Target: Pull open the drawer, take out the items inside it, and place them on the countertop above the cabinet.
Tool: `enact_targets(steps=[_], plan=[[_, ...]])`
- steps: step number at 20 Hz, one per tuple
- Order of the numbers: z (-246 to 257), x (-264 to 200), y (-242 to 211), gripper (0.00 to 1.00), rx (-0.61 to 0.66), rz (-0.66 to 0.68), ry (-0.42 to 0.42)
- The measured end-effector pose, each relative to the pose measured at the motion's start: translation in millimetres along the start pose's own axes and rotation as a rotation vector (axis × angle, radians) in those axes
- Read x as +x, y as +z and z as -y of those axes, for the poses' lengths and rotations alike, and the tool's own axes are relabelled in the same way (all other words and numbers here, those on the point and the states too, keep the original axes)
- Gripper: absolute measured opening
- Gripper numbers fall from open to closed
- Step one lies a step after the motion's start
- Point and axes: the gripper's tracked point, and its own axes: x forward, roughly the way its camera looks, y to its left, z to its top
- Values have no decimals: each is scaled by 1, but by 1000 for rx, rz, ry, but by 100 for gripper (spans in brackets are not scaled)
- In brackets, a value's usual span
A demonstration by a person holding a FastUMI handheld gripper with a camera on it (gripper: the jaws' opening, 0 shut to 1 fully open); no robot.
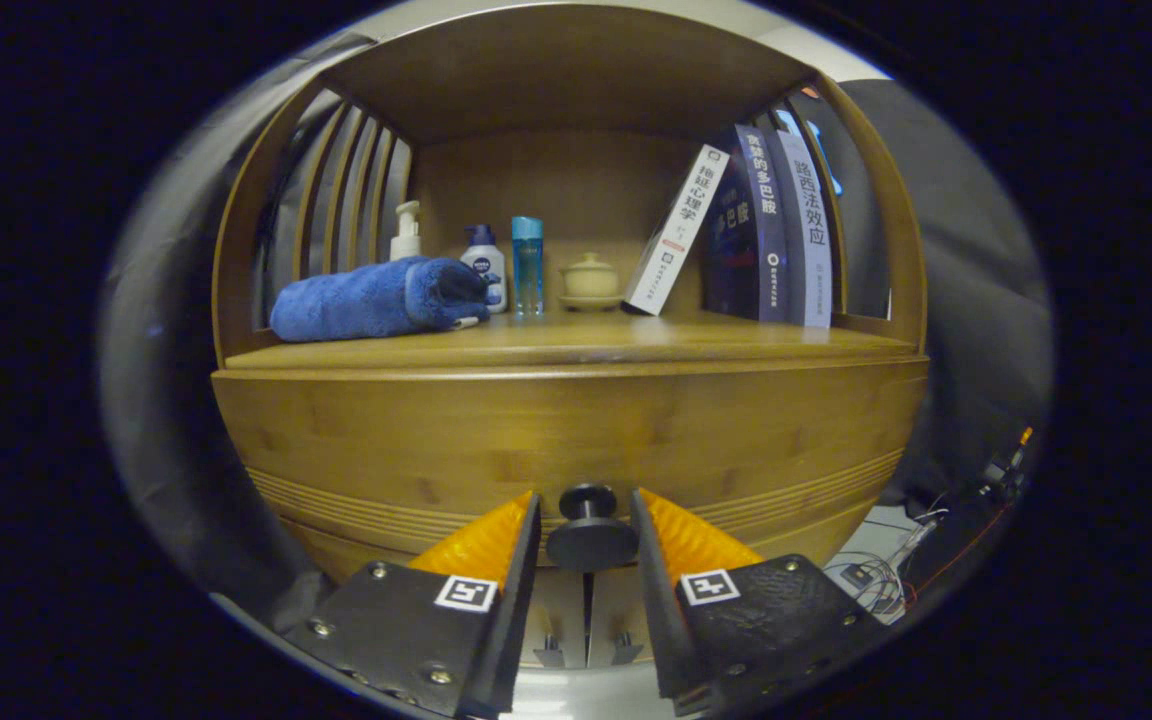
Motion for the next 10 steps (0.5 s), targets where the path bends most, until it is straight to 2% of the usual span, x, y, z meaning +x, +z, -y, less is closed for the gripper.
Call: enact_targets(steps=[2, 3, 4, 6, 10], plan=[[-1, 10, -4, 42, 26, 4, -7], [-1, 13, -4, 36, 14, 1, -14], [0, 11, -4, 36, -5, 5, -24], [-1, 6, -4, 25, -17, 5, -19], [6, -17, -9, 25, -13, 17, -14]])
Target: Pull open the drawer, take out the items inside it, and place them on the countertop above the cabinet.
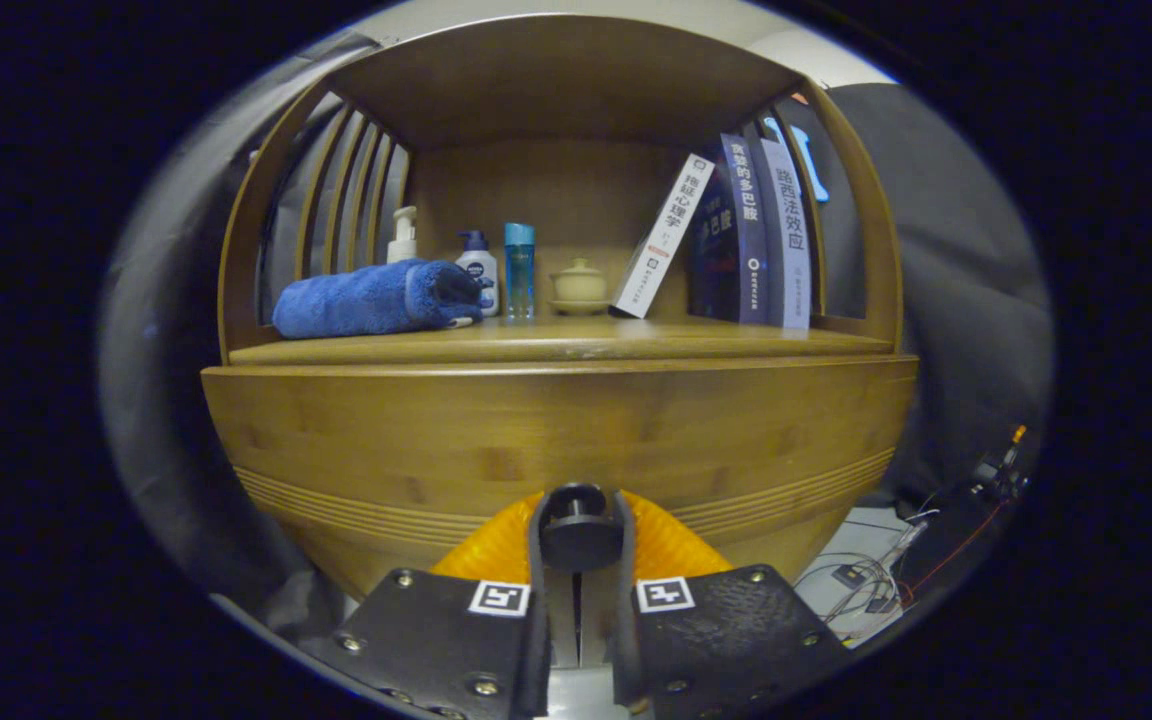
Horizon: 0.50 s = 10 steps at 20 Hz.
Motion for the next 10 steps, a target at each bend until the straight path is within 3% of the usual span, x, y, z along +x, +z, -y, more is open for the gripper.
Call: enact_targets(steps=[10], plan=[[14, -91, -18, 24, 29, 1, 4]])
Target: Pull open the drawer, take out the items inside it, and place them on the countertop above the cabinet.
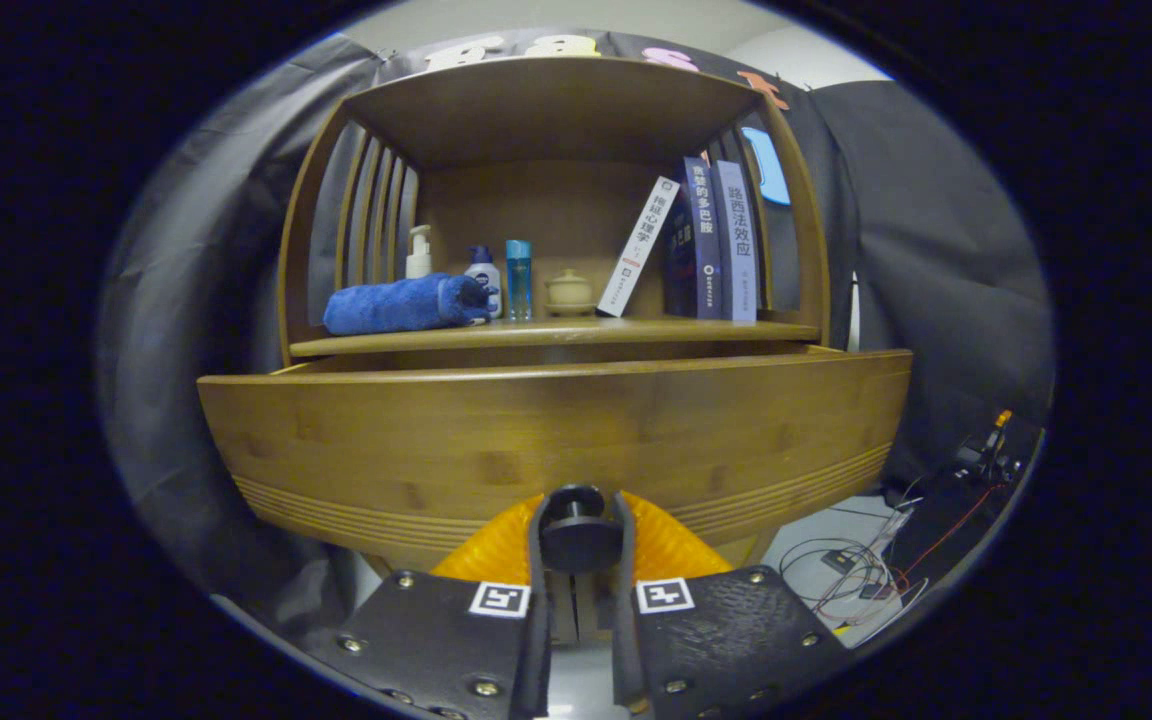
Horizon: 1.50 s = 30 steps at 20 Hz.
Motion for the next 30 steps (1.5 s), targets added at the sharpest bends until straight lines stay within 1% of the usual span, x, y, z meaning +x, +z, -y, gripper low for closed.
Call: enact_targets(steps=[2, 3, 6, 9, 11, 12, 14, 17, 18, 19, 21, 24, 27, 30], plan=[[0, -18, -12, 25, -5, -30, 14], [-1, -22, -12, 25, -4, -12, 19], [-2, -46, -19, 25, -18, -27, 22], [1, -66, -25, 25, 7, -45, 16], [1, -81, -31, 25, -28, -56, 19], [1, -88, -34, 25, -26, -56, 27], [1, -98, -39, 25, -21, -70, 47], [1, -99, -44, 25, 18, -114, 68], [1, -106, -41, 31, 33, -128, 76], [3, -112, -34, 37, 46, -106, 72], [5, -123, -16, 49, 18, -65, 68], [8, -133, 8, 74, -66, -42, 62], [8, -138, 41, 99, -74, -16, 64], [6, -128, 73, 99, -50, -9, 59]])
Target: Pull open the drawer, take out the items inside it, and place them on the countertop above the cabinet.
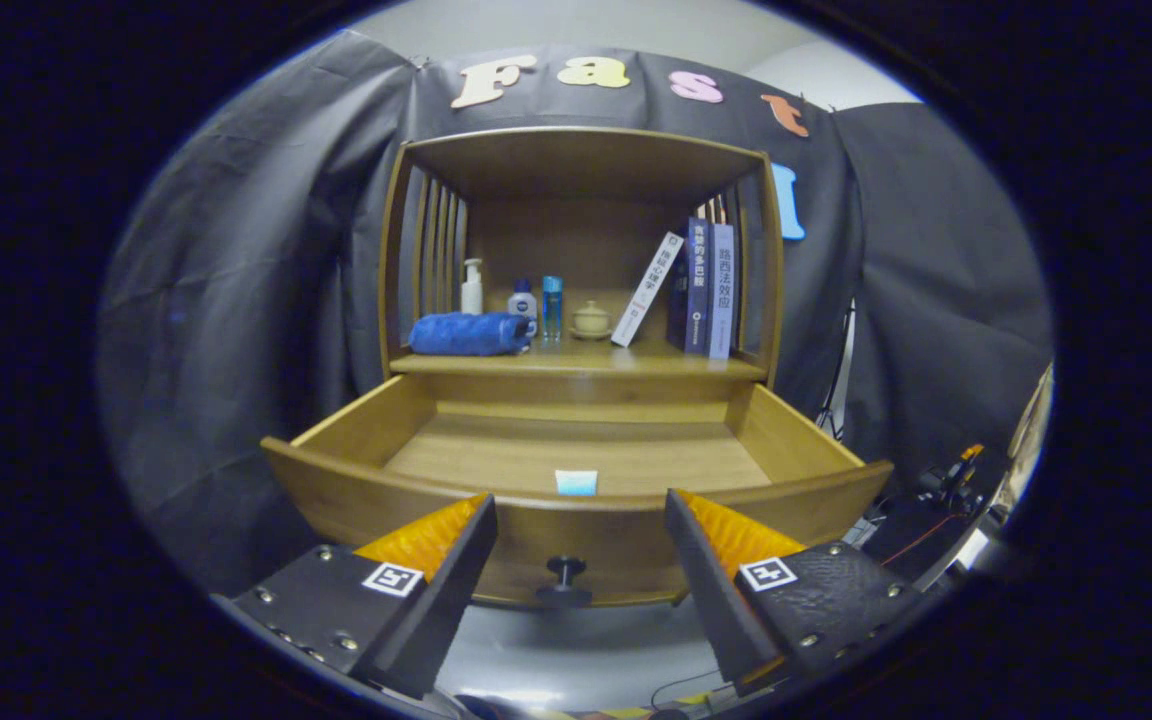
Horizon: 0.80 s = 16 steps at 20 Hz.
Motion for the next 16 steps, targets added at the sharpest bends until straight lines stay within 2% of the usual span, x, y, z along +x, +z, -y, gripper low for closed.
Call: enact_targets(steps=[2, 5, 9, 13, 16], plan=[[0, 19, 18, 99, -1, -15, 3], [-4, 57, 26, 99, -7, -106, 24], [-16, 103, 17, 100, 8, -267, 43], [-24, 137, -24, 100, -33, -466, 33], [-18, 151, -60, 100, -74, -627, -6]])
